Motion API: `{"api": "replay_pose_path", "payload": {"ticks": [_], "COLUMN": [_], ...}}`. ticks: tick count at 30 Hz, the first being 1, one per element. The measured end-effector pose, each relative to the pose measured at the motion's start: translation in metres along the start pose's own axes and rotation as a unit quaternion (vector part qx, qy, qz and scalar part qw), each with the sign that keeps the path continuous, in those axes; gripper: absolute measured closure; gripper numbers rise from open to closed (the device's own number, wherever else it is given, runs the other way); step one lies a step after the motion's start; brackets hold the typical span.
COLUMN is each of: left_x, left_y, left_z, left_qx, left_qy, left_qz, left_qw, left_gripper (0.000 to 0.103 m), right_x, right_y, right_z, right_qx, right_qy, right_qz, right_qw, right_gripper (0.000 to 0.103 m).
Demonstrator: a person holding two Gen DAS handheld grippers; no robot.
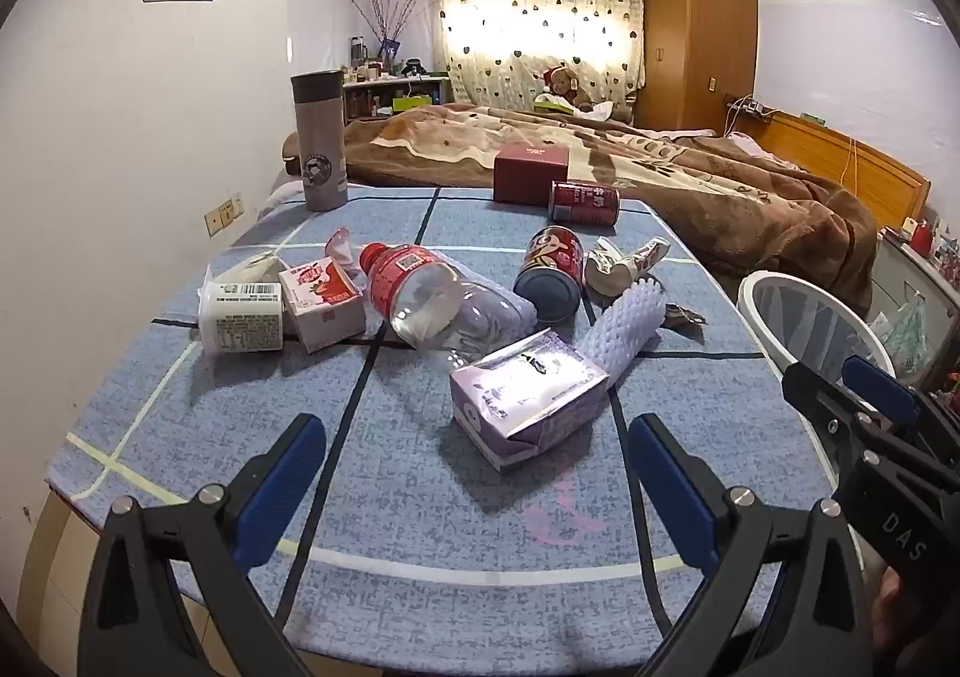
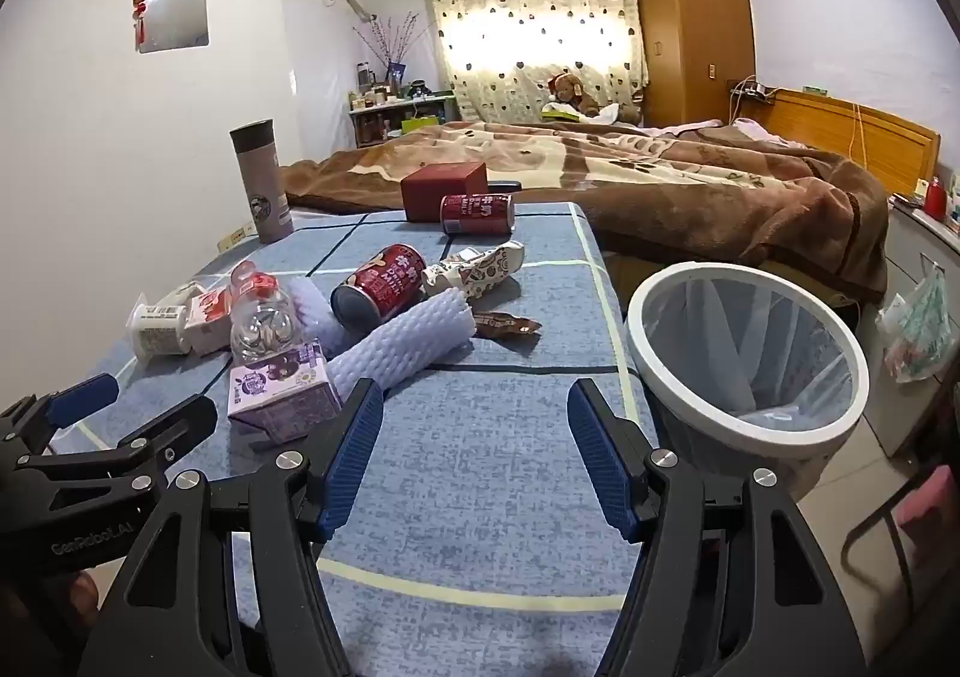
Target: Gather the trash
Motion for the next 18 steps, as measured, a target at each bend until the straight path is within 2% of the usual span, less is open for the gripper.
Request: {"api": "replay_pose_path", "payload": {"ticks": [18], "left_x": [0.0021], "left_y": [0.0006], "left_z": [-0.0039], "left_qx": [-0.002], "left_qy": [0.009], "left_qz": [-0.004], "left_qw": [0.9999], "left_gripper": [0.001], "right_x": [-0.0002], "right_y": [0.0031], "right_z": [-0.0024], "right_qx": [-0.008], "right_qy": [-0.003], "right_qz": [0.0], "right_qw": [1.0], "right_gripper": [0.037]}}
Point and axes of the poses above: each gripper's, at about its wrist camera, not at the fingertips, and z roughly the way its jaws point, y to its right, x to its top, the point moved 6 cm from there along z, roughly the way its jaws point, and after that the axes turned 5 degrees about y, right-handed, at the moved point
